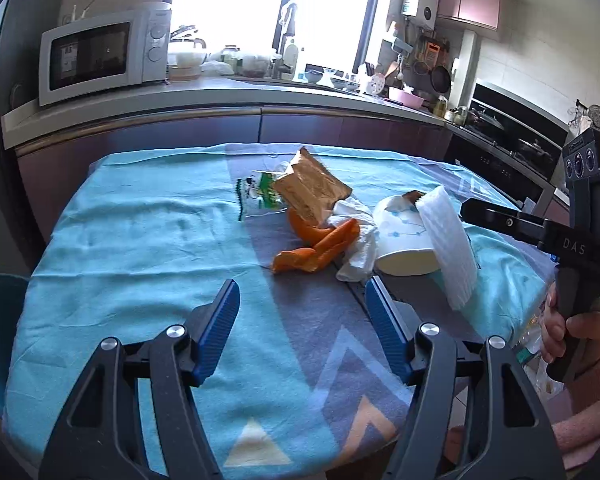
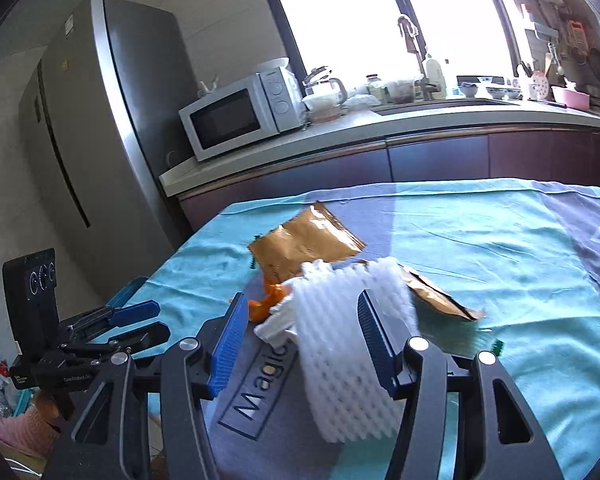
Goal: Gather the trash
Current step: 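Return both tools to the table and grasp another foam net with the right tool, then grasp the white paper bowl with the left tool while the right tool holds the foam net, then carry the bowl and foam net to the teal bin and release both, then grasp the orange peel with the left tool while the right tool grasps white tissue, then lift the orange peel with the left tool while the right tool lifts the tissue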
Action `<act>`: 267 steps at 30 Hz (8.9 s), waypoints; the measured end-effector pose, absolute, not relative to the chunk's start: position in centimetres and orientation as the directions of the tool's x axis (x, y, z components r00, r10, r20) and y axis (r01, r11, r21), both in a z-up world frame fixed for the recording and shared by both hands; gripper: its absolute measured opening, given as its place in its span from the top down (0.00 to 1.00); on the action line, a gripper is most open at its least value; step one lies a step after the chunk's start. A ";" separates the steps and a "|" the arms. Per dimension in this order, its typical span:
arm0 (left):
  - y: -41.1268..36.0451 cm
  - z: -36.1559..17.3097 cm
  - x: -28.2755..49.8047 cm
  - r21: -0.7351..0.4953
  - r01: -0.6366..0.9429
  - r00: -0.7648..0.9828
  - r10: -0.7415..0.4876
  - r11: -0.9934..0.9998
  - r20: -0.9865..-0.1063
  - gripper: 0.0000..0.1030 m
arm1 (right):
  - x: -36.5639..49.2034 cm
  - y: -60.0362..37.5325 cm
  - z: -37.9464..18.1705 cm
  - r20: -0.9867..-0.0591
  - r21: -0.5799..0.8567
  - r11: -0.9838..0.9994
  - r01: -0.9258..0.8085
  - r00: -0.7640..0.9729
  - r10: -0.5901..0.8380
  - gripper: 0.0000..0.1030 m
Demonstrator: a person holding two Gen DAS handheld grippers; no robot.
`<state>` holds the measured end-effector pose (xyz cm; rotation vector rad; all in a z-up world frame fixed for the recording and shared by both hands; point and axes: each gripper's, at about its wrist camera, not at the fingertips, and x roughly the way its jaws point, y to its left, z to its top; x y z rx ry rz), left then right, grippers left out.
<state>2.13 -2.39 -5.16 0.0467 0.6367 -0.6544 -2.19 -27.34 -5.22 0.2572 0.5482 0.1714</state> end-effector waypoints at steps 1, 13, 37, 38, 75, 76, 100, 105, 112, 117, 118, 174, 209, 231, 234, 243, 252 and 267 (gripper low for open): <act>-3.0 -5.2 2.1 -0.151 0.594 0.602 -0.562 0.790 -0.567 0.37 | -2.3 -27.9 -5.5 -0.498 0.289 0.954 -0.078 0.839 0.219 0.45; -9.3 -6.4 2.4 -0.115 0.693 0.517 -0.602 0.712 -0.609 0.43 | -1.4 -29.7 -9.1 -0.542 0.381 0.923 -0.051 0.797 0.268 0.44; -15.1 -7.1 3.2 0.006 0.749 0.510 -0.570 0.663 -0.644 0.73 | -3.7 -33.6 -7.1 -0.379 0.502 0.856 -0.124 0.858 0.347 0.88; -15.4 -7.1 3.2 0.019 0.753 0.513 -0.569 0.658 -0.643 0.74 | -3.7 -33.8 -7.1 -0.377 0.508 0.853 -0.122 0.859 0.347 0.88; -6.8 -3.3 4.5 -0.196 0.669 0.528 -0.644 0.717 -0.553 0.99 | -1.9 -32.9 -6.5 -0.295 0.617 0.762 -0.198 0.839 0.457 0.88; -6.0 -3.2 4.4 -0.201 0.667 0.529 -0.646 0.718 -0.550 0.99 | -1.7 -32.5 -6.5 -0.299 0.613 0.762 -0.206 0.833 0.465 0.88; -0.1 -4.6 3.4 -0.233 0.586 0.546 -0.591 0.776 -0.594 0.96 | 3.1 -24.9 -6.0 -0.356 0.589 0.736 -0.335 0.710 0.608 0.88; 5.4 -3.5 3.7 -0.230 0.457 0.650 -0.499 0.859 -0.573 0.96 | 5.6 -20.8 -5.0 -0.360 0.571 0.710 -0.412 0.652 0.667 0.88; 13.2 -2.9 4.1 -0.218 0.249 0.755 -0.330 0.944 -0.566 0.96 | 10.2 -13.9 -5.0 -0.387 0.580 0.648 -0.494 0.533 0.752 0.88; 18.8 -3.0 4.4 -0.206 0.095 0.794 -0.199 0.974 -0.575 0.96 | 12.9 -8.9 -4.8 -0.418 0.573 0.617 -0.540 0.456 0.786 0.88; 19.8 -3.0 4.5 -0.204 0.065 0.797 -0.174 0.977 -0.578 0.96 | 13.4 -7.9 -4.9 -0.424 0.571 0.612 -0.547 0.442 0.791 0.88; 19.9 -6.0 8.0 -0.214 0.034 0.802 -0.155 0.976 -0.577 0.54 | 14.2 -5.1 -4.4 -0.537 0.485 0.699 -0.526 0.452 0.713 0.52; -7.8 -8.6 11.8 -0.207 0.611 0.417 -0.533 0.764 -0.736 0.55 | 15.1 -31.7 -10.8 -0.558 0.633 0.772 -0.060 0.655 0.509 0.37; -8.3 -8.8 12.8 -0.249 0.627 0.365 -0.561 0.738 -0.743 0.60 | 14.8 -30.5 -11.2 -0.493 0.709 0.698 -0.102 0.635 0.594 0.57; -8.7 -9.0 13.0 -0.256 0.623 0.356 -0.560 0.739 -0.748 0.72 | 15.2 -30.3 -11.1 -0.493 0.707 0.700 -0.100 0.640 0.589 0.57; -7.8 -8.7 12.1 -0.272 0.611 0.380 -0.578 0.743 -0.722 0.90 | 14.7 -29.5 -9.6 -0.491 0.659 0.736 -0.154 0.653 0.577 0.95; -5.6 -7.7 11.3 -0.302 0.578 0.419 -0.593 0.758 -0.688 0.92 | 13.6 -28.4 -8.9 -0.470 0.655 0.726 -0.211 0.638 0.610 0.95; 0.6 -6.7 10.2 -0.334 0.497 0.501 -0.579 0.801 -0.644 0.93 | 8.1 -30.6 -8.5 -0.627 0.416 0.905 -0.094 0.691 0.360 0.52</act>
